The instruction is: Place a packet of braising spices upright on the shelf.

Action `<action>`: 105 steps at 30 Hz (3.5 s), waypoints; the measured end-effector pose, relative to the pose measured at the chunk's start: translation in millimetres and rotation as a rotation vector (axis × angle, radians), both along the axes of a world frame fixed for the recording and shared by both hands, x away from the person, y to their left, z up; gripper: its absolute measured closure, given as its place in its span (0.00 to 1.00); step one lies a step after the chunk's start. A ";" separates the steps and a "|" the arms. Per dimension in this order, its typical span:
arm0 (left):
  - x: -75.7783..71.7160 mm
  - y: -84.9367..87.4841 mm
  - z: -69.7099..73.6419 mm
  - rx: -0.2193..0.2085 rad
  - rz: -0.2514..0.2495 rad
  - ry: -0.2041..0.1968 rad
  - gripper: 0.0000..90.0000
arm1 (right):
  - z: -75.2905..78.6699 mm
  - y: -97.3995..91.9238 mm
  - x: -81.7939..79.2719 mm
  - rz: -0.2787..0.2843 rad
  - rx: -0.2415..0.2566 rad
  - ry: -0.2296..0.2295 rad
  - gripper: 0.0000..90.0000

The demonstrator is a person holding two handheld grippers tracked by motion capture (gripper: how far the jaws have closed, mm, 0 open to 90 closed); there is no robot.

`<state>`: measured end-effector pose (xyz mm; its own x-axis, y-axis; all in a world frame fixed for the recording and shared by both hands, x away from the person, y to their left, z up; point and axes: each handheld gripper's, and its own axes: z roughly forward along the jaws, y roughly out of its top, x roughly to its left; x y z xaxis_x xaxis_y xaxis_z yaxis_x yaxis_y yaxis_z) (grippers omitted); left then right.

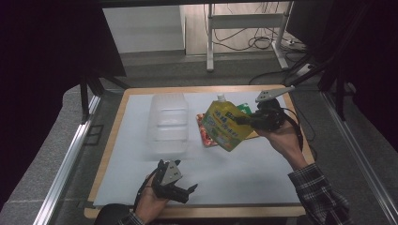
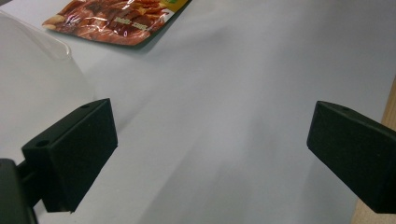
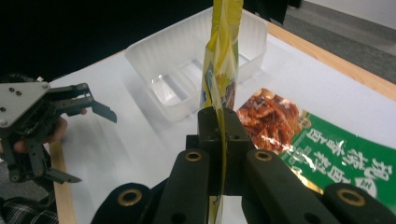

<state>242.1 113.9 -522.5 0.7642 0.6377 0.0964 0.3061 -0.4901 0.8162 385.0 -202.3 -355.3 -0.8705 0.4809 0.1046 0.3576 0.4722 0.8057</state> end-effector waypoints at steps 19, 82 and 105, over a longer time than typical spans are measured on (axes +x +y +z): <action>-2.8 0.9 -1.2 0.011 -0.004 0.007 0.01 | 4.7 29.2 39.6 0.035 0.015 -0.018 0.99; -2.3 1.9 0.8 -0.027 -0.024 0.039 0.00 | 21.2 121.5 142.4 0.092 0.053 -0.077 0.99; -2.9 1.6 1.2 -0.029 -0.027 0.040 0.00 | 8.1 181.8 159.2 0.151 -0.006 -0.066 0.99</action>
<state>239.2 115.5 -521.3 0.7838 0.6193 0.0468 0.3260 -0.4744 0.8177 544.2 -20.5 -347.2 -0.9379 0.3444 0.0425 0.2288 0.5214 0.8221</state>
